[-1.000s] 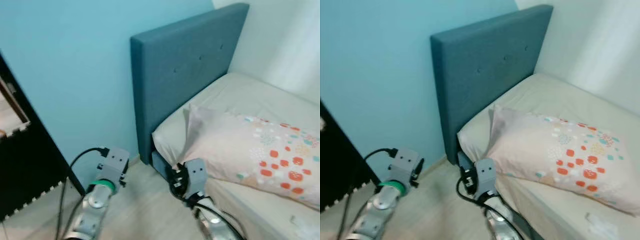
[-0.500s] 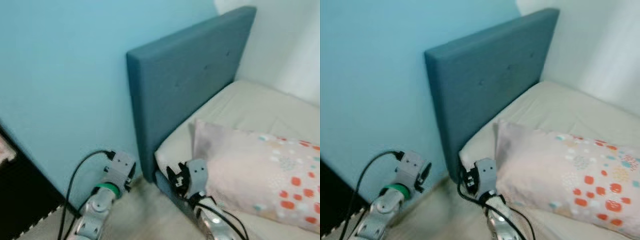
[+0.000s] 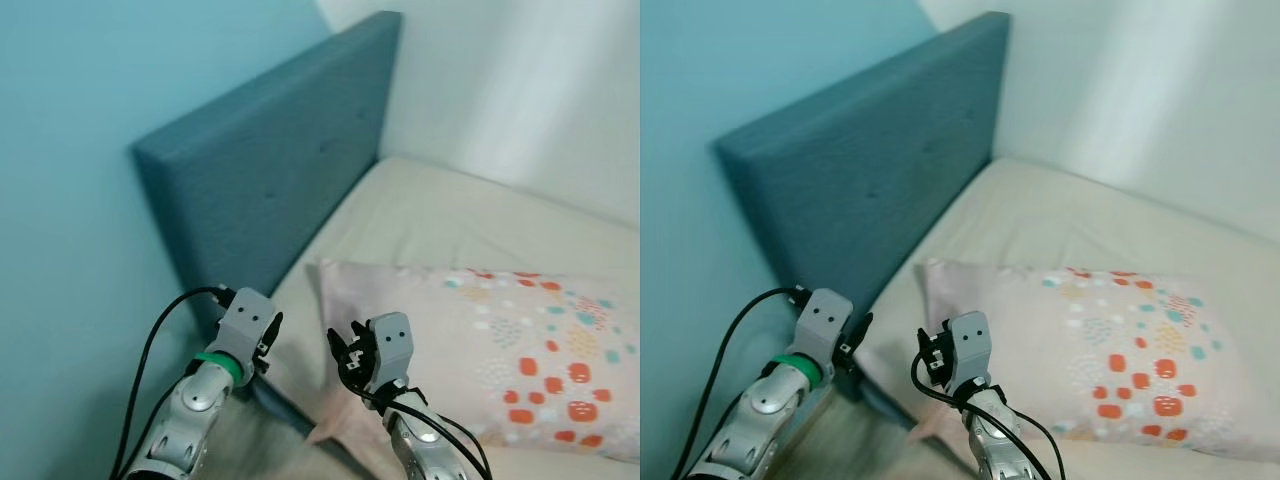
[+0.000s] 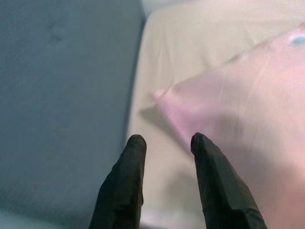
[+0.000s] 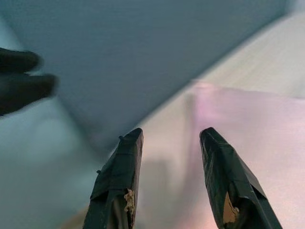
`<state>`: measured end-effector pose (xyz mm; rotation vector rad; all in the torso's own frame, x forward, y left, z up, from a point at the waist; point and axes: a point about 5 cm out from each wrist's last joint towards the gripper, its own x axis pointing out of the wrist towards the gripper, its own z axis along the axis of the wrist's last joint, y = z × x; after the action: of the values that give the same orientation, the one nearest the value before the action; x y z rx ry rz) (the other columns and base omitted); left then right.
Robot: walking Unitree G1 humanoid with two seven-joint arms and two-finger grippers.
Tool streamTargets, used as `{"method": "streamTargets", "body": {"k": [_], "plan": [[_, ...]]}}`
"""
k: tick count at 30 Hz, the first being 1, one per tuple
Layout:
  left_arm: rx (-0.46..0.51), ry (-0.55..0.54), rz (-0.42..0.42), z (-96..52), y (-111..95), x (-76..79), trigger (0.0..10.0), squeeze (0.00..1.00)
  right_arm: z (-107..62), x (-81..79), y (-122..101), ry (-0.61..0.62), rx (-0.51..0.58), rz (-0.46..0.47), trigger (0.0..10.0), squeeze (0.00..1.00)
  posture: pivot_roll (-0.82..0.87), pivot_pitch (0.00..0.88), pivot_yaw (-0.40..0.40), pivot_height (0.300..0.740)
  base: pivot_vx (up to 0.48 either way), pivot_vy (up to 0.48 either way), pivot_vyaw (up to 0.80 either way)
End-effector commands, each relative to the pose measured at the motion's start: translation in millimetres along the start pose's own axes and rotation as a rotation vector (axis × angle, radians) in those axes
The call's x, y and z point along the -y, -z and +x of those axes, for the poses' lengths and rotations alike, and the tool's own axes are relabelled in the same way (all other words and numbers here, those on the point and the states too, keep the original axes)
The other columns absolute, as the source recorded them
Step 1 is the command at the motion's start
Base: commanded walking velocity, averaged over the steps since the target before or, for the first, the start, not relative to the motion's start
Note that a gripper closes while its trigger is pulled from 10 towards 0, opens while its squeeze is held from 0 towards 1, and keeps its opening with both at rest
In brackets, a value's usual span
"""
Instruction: Clean up the room
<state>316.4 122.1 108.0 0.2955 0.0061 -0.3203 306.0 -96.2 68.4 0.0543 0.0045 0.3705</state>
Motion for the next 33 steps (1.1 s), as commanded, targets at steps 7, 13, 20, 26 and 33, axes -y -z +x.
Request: {"method": "streamTargets", "body": {"k": [7,13,20,26,33], "plan": [[0.008,0.019,-0.023,-4.3,0.6,1.6,10.0,0.00,-0.7,-0.8,2.0,0.005,-0.009,0.005,10.0,0.00,-0.10,0.076,0.092,0.731,0.000,0.000,0.00],[0.004,0.019,-0.059,-4.2,-0.6,3.2,10.0,0.00,-0.7,-1.2,2.9,0.005,-0.013,0.019,10.0,0.00,-0.10,0.076,0.092,0.731,0.000,0.000,-0.65],[-0.019,0.000,-0.066,-3.3,-0.2,3.6,10.0,0.00,-0.4,-0.9,2.8,0.008,-0.013,0.021,10.0,0.00,-0.10,0.074,0.092,0.731,0.000,0.000,-0.78],[-0.030,0.000,-0.060,-2.3,0.7,3.9,10.0,0.00,-0.2,-0.9,2.6,0.009,-0.013,0.024,10.0,0.00,-0.10,0.075,0.094,0.731,0.000,0.000,-0.78],[-0.031,-0.003,-0.061,-2.2,0.2,3.8,10.0,0.00,-0.3,-0.7,3.2,0.009,-0.016,0.030,10.0,0.00,-0.10,0.073,0.094,0.731,0.000,0.000,-0.78]]}}
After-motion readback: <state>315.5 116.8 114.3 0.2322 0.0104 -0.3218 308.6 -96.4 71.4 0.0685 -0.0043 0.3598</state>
